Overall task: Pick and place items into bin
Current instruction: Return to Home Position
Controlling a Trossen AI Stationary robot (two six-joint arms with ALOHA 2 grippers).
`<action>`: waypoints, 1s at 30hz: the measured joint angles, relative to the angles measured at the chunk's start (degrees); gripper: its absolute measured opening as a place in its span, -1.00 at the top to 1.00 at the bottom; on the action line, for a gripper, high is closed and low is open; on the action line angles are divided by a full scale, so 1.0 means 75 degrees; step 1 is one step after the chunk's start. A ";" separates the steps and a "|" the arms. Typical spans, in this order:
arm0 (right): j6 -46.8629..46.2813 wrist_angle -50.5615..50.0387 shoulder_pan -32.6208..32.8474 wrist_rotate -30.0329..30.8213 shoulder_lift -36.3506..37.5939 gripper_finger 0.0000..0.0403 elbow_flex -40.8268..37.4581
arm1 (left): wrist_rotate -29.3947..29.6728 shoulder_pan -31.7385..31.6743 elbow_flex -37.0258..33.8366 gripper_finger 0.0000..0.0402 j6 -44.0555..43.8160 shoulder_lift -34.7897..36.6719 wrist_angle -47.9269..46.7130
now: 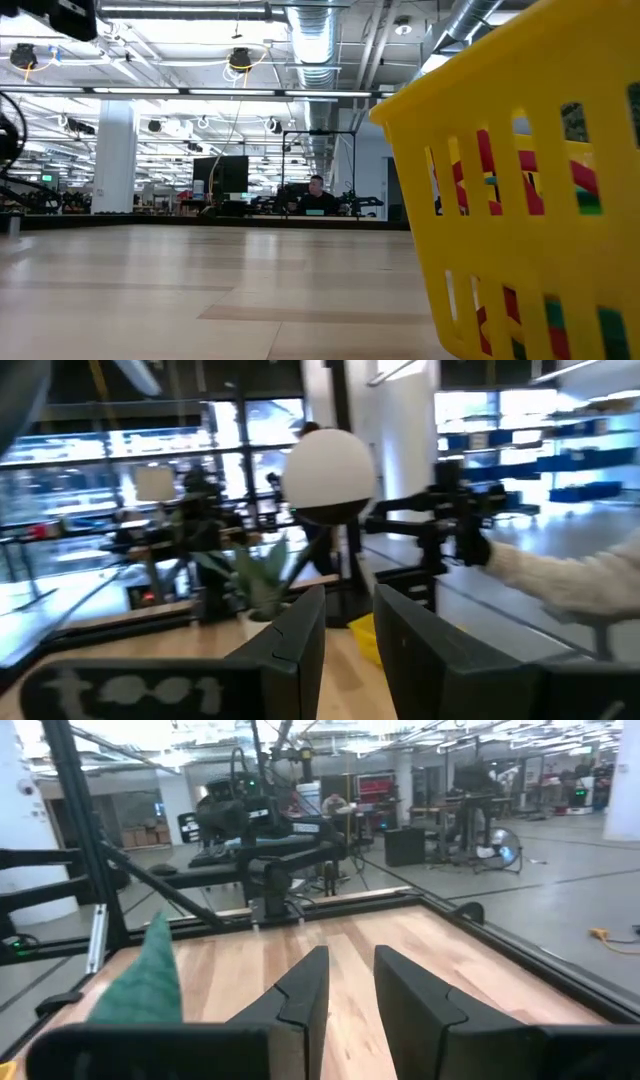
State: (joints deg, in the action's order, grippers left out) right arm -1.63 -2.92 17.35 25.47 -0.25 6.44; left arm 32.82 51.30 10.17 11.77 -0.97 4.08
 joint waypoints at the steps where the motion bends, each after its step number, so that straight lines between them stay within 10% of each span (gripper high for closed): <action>1: 0.0012 -0.0003 -0.0039 0.0003 0.0000 0.62 0.0000 | -0.0059 -0.0201 0.0000 0.60 -0.0046 0.0001 -0.0011; 30: 0.0231 0.1085 -0.0534 -0.1210 0.0004 0.62 -0.0796 | -0.4023 -0.4168 -0.1160 0.60 -0.0571 0.0003 0.1046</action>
State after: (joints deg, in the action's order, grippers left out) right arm 0.10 5.22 13.34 16.40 -0.22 0.47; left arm 2.65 20.04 1.48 7.49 -0.95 11.92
